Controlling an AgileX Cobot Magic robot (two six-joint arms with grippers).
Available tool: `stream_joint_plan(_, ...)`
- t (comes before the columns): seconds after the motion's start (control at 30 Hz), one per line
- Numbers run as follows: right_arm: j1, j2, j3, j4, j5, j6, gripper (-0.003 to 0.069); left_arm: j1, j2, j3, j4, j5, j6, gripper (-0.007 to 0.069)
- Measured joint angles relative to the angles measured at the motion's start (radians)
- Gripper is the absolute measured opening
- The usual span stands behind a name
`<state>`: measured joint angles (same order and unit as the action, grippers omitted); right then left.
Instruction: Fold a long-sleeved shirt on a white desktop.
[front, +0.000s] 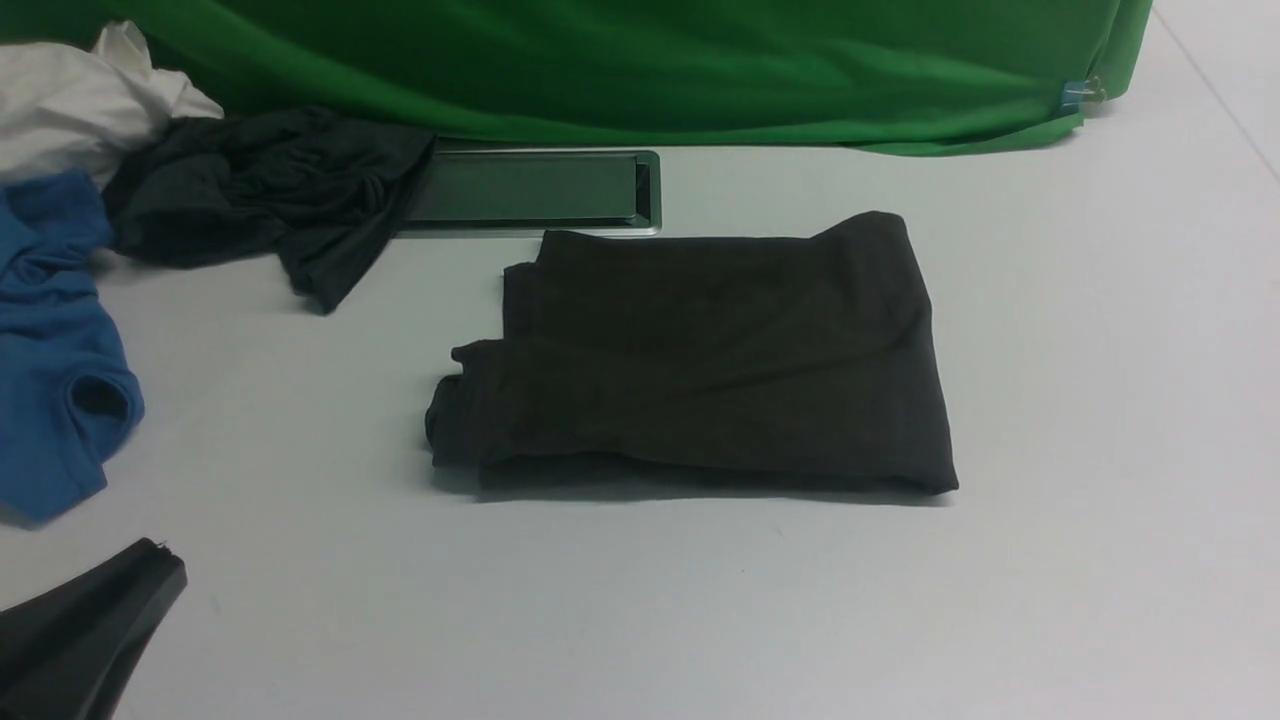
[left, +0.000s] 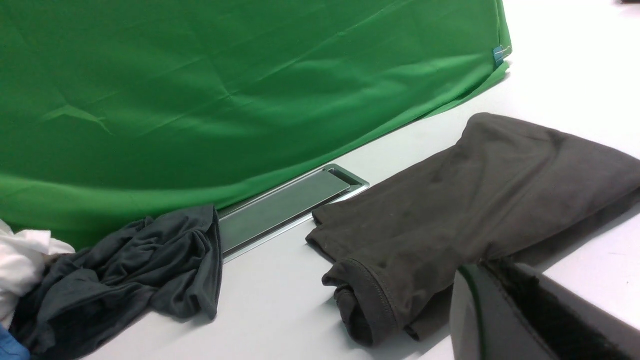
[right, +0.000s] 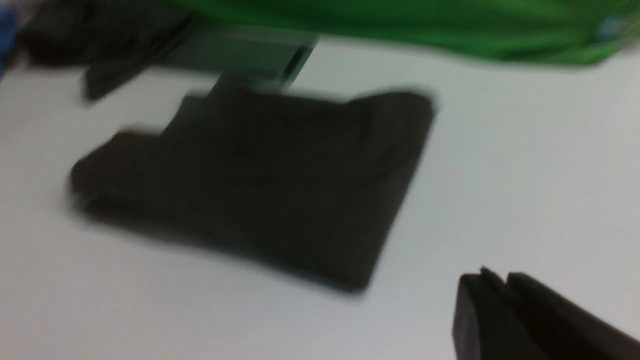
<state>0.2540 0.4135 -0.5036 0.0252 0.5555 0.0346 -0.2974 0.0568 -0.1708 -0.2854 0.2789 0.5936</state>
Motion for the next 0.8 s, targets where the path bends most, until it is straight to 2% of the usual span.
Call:
stream_joint_plan(0.13,-0.144,-0.142,0.185,0.010,-0.164,-0.071,0.0017,0.000,0.000,0.000,0.000,0.000,0.000,0.0018)
stream_joint_plan(0.27,-0.219,-0.301,0.373,0.011,-0.261,-0.083,0.0015,0.000,0.000,0.000,0.001,0.000,0.000,0.0018)
stream_joint_plan(0.4,-0.240,-0.405,0.502,0.013,-0.288,-0.091,0.0016,0.000,0.000,0.000,0.001,-0.001,0.000,0.0018)
stream_joint_plan(0.8,-0.240,-0.415,0.512,0.015,-0.301,-0.091,0.0018,0.000,0.000,0.000,0.004,-0.002,0.001,0.0018)
